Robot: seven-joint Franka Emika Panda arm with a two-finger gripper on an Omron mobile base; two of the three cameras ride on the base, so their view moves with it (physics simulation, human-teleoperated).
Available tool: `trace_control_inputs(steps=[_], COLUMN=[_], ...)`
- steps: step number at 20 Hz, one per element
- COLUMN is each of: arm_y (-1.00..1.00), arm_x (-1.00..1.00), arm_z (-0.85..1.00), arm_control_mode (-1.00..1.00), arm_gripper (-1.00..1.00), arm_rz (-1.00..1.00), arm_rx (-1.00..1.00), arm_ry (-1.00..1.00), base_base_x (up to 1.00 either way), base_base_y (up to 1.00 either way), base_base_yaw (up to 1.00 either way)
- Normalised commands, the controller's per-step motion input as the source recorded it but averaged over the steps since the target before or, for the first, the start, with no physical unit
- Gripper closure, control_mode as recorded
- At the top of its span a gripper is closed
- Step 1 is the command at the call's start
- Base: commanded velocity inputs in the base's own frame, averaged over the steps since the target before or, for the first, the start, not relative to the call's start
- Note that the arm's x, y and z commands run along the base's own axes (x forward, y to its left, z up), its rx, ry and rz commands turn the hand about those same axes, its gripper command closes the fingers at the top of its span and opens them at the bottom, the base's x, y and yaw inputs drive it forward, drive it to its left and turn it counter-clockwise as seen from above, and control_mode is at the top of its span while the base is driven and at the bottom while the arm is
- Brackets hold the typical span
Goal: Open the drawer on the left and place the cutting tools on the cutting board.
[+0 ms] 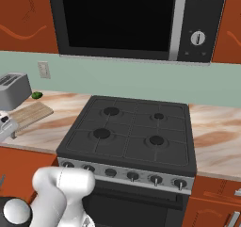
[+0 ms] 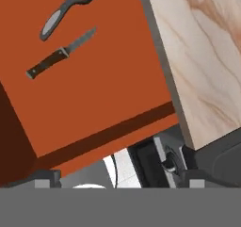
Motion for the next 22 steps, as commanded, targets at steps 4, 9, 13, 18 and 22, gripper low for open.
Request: trace_control_inputs(steps=[4,9,13,18,22], arm_y=[0.7,0.75,0.0,0.0,0.0], arm_x=[0.12,-0.27,-0.1,-0.39,-0.58], arm_z=[-0.42,-0.78,-0.37,-0.61,-0.76], arm_control_mode=[-1.0,-1.0,-1.0,-1.0,-1.0], arm_gripper=[-1.0,-1.0,-1.0,-1.0,-1.0], arm_rz=[-0.46,-0.47,-0.02,-0.05,-0.08], arm_rx=[0.06,0.15,0.2,0.21,0.1], arm_ry=[0.07,0.05,0.16,0.15,0.1], base_base_x=[0.0,0.0,0.0,0.0,0.0], base_base_y=[0.0,0.0,0.0,0.0,0.0], base_base_yaw=[0.0,0.0,0.0,0.0,0.0])
